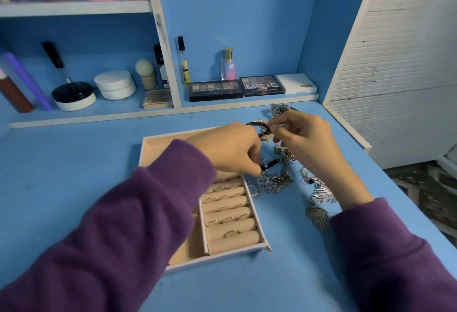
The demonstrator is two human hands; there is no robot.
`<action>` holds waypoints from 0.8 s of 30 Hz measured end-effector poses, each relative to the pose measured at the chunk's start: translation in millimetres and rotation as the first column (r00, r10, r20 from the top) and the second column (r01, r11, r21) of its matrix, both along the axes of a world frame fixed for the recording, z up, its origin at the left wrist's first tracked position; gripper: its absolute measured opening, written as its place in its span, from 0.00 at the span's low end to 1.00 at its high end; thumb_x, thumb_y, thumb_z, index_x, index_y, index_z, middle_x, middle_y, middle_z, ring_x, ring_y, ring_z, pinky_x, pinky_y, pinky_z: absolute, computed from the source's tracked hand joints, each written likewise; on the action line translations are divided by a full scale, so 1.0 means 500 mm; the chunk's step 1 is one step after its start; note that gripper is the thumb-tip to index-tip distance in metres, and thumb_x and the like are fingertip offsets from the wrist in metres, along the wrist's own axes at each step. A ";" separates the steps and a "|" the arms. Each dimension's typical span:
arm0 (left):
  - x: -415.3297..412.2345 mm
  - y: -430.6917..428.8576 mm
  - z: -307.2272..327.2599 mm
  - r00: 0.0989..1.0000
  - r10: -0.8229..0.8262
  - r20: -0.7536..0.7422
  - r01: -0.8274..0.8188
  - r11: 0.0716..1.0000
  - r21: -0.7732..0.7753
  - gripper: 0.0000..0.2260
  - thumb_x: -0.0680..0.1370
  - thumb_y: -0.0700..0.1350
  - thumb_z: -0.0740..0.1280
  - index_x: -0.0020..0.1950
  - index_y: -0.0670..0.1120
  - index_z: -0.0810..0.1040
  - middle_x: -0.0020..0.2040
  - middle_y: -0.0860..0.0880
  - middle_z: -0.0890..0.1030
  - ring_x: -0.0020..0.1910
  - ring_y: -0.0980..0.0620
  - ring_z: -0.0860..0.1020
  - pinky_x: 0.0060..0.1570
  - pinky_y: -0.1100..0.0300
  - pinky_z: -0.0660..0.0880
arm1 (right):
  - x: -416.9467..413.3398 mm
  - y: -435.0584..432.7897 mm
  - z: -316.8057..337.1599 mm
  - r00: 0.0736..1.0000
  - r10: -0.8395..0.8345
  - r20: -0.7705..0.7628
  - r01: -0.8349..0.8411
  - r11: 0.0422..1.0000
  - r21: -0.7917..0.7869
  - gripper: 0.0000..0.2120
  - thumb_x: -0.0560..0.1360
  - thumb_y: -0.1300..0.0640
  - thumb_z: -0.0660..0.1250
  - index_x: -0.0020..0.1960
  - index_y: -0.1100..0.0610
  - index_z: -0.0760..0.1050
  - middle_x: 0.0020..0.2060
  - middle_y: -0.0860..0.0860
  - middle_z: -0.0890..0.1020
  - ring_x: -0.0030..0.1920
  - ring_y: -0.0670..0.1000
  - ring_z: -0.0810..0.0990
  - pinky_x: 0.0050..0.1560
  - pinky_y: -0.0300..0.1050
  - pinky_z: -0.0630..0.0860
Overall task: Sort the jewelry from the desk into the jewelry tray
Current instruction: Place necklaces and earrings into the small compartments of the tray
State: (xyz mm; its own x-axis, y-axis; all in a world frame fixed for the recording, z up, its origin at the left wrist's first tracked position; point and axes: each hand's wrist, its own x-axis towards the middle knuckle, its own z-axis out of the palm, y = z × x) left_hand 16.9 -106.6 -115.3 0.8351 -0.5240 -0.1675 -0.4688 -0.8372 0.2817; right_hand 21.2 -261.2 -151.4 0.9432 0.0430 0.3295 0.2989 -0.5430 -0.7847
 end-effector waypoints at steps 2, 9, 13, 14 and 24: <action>-0.006 0.015 0.013 0.998 0.057 0.013 -0.055 0.989 -0.140 0.01 0.70 0.46 0.69 0.39 0.49 0.80 0.33 0.57 0.79 0.34 0.60 0.76 0.36 0.65 0.73 | -0.001 -0.003 0.000 1.000 0.000 -0.012 0.000 1.000 -0.023 0.06 0.73 0.61 0.65 0.45 0.54 0.80 0.33 0.55 0.82 0.34 0.50 0.78 0.35 0.37 0.72; -0.028 0.041 0.049 0.979 0.205 0.024 -0.167 0.855 -0.490 0.03 0.69 0.44 0.71 0.37 0.50 0.79 0.35 0.51 0.84 0.34 0.59 0.79 0.31 0.74 0.70 | -0.004 -0.009 -0.004 0.992 0.090 -0.091 -0.109 0.968 -0.227 0.09 0.72 0.62 0.64 0.46 0.52 0.80 0.31 0.42 0.77 0.31 0.39 0.73 0.32 0.27 0.67; -0.039 0.043 0.063 0.974 0.223 -0.045 -0.197 0.726 -0.659 0.03 0.71 0.41 0.71 0.39 0.46 0.78 0.34 0.49 0.84 0.31 0.60 0.79 0.30 0.74 0.69 | -0.008 -0.015 -0.007 0.986 0.109 -0.127 -0.145 0.937 -0.318 0.02 0.72 0.56 0.67 0.42 0.51 0.78 0.33 0.44 0.77 0.35 0.48 0.75 0.36 0.38 0.70; -0.042 0.043 0.067 0.973 0.226 -0.050 -0.197 0.695 -0.691 0.04 0.71 0.40 0.71 0.38 0.46 0.77 0.34 0.49 0.84 0.31 0.60 0.80 0.30 0.73 0.71 | -0.009 -0.016 -0.007 0.986 0.110 -0.128 -0.148 0.929 -0.339 0.02 0.72 0.55 0.67 0.41 0.52 0.77 0.33 0.46 0.77 0.34 0.47 0.74 0.35 0.40 0.69; -0.064 0.041 0.103 0.969 0.245 -0.040 -0.178 0.572 -0.801 0.02 0.72 0.41 0.70 0.39 0.45 0.77 0.35 0.49 0.84 0.33 0.55 0.82 0.32 0.64 0.76 | -0.017 -0.028 0.005 0.934 0.200 -0.296 -0.310 0.865 -0.394 0.08 0.69 0.46 0.71 0.37 0.50 0.77 0.31 0.46 0.77 0.31 0.46 0.73 0.33 0.39 0.68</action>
